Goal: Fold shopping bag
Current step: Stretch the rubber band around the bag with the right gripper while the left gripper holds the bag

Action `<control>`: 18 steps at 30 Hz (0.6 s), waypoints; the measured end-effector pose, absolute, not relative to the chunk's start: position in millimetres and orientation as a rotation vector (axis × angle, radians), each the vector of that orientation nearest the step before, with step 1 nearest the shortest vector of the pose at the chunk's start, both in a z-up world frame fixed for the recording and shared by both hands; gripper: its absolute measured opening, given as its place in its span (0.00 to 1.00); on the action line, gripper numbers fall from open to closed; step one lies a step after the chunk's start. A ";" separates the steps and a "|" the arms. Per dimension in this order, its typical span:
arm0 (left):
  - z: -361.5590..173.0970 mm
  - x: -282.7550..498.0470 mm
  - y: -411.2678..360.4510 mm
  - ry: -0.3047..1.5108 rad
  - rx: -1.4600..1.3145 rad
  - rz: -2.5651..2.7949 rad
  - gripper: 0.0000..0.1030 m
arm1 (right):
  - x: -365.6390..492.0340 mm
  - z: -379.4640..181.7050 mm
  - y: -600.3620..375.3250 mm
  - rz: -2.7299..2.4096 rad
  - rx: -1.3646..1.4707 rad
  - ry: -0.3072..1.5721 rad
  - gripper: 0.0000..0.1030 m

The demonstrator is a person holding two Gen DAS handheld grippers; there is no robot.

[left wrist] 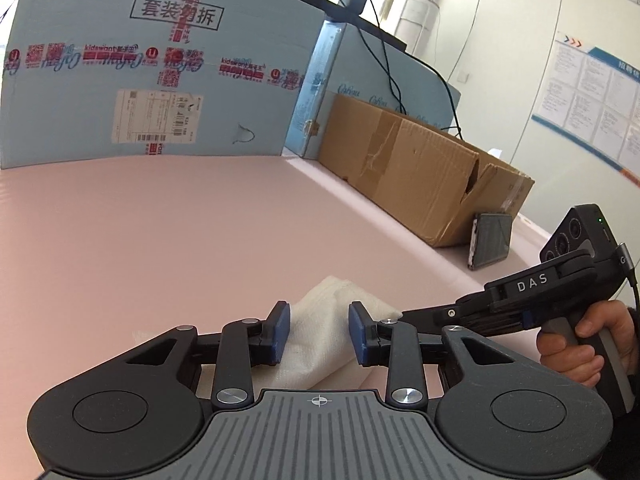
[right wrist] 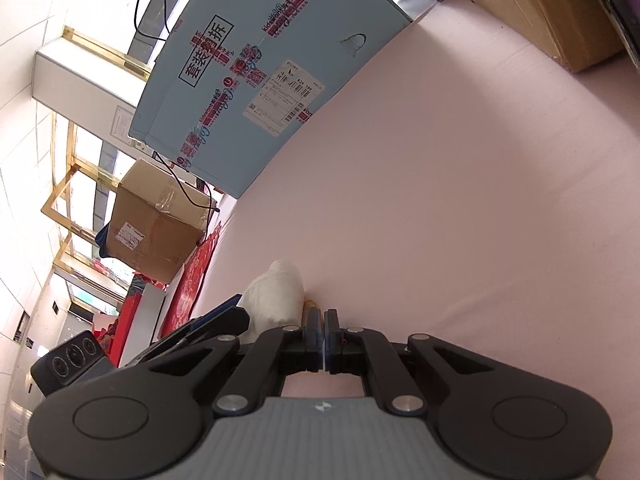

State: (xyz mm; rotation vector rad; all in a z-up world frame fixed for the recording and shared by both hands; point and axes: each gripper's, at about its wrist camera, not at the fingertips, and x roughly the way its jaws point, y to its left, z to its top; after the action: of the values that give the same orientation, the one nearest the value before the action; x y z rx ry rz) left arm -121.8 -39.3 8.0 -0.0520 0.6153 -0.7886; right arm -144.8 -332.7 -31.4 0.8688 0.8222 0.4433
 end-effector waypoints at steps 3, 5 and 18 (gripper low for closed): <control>7.5 -130.3 -52.5 0.598 0.052 -0.766 0.30 | -143.5 -37.8 -335.5 0.462 0.949 0.820 0.01; 7.9 -135.4 -59.3 0.580 0.105 -0.749 0.30 | -142.7 -41.9 -338.2 0.470 0.999 0.814 0.01; 8.2 -152.2 -74.7 0.515 0.249 -0.700 0.29 | -141.1 -57.0 -343.0 0.536 1.149 0.796 0.02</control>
State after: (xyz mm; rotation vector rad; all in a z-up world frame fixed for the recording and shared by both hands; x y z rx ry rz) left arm -152.2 -74.7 8.2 0.2486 0.5153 -0.7005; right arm -141.1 -343.0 -57.0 1.1493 0.7955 0.5356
